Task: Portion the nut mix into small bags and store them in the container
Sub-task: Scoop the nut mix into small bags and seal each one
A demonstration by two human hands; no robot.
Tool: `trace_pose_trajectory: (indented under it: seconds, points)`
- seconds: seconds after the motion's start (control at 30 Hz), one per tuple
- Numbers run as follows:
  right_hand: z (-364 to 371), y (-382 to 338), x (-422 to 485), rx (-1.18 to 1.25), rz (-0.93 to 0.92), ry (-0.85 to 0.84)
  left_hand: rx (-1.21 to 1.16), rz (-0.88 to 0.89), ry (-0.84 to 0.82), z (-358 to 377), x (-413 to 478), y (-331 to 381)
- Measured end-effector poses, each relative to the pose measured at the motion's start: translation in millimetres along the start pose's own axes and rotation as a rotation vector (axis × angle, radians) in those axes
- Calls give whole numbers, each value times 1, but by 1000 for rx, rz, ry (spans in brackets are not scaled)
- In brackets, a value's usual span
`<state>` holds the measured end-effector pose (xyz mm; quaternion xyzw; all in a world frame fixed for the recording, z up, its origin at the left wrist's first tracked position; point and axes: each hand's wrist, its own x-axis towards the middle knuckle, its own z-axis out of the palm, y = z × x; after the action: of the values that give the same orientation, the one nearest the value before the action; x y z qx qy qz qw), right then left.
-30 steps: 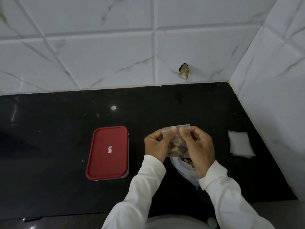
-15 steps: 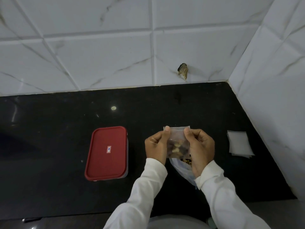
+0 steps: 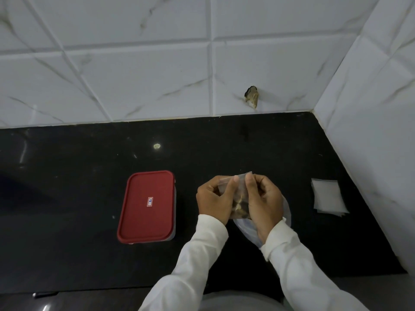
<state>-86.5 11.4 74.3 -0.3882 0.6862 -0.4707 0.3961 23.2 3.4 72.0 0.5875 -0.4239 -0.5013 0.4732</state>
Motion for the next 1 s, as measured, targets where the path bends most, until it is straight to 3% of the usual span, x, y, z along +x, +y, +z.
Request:
trace_pose_trajectory:
  seconds: [0.33,0.5,0.67,0.83,1.0]
  points:
    - [12,7,0,-139,-38,-58,144,129,51,-1,1,-2]
    - [21,10,6,-52,66,58,-48,-23,32,5,-4,-3]
    - [25,4,6,-3,109,27,-131,-127,109,0,6,-7]
    - [25,6,4,190,206,32,-157,-98,61,-2,14,-10]
    - [25,2,8,161,219,12,-41,-45,99,-5,19,-22]
